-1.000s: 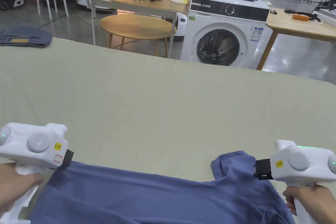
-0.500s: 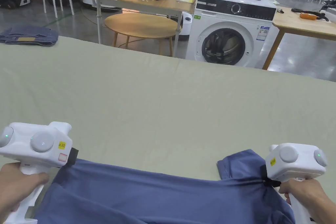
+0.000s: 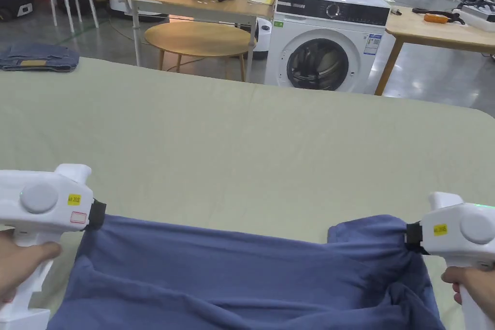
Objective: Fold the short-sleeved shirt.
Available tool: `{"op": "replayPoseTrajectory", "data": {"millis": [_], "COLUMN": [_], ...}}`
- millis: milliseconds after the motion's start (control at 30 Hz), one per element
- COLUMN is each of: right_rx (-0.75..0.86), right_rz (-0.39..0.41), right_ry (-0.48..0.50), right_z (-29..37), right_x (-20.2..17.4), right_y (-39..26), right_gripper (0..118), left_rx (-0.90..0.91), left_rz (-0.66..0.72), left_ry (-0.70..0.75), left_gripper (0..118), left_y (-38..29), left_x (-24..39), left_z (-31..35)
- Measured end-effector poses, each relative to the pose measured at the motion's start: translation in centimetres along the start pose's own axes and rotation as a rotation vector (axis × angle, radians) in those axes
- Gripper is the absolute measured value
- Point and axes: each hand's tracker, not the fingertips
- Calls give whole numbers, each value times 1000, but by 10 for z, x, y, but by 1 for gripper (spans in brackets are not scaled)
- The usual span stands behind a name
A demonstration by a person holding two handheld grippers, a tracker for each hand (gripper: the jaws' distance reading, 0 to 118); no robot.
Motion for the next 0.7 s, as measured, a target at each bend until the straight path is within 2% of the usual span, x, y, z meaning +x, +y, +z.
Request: {"op": "replayPoseTrajectory", "data": {"millis": [167,333,533,700], "right_rx": [55,74,35,-72], "right_rz": [24,42,44,55], "right_ry": [2,2,3,-13], "right_z": [68,101,117,114], "right_x": [-6,-5,-1,3], "right_y": [-28,-65,-114,-152], "right_gripper": [0,0,0,0], "left_rx": [59,86,55,-30], "left_rz": [-3,-36,-47,-41], "left_ry": [-25,-41,-53,-54], "left_gripper": [0,0,0,0], "left_y": [-14,-41,-83,-123], "left_x": [-7,-11,-18,-22], "left_z": [31,52,66,65]}}
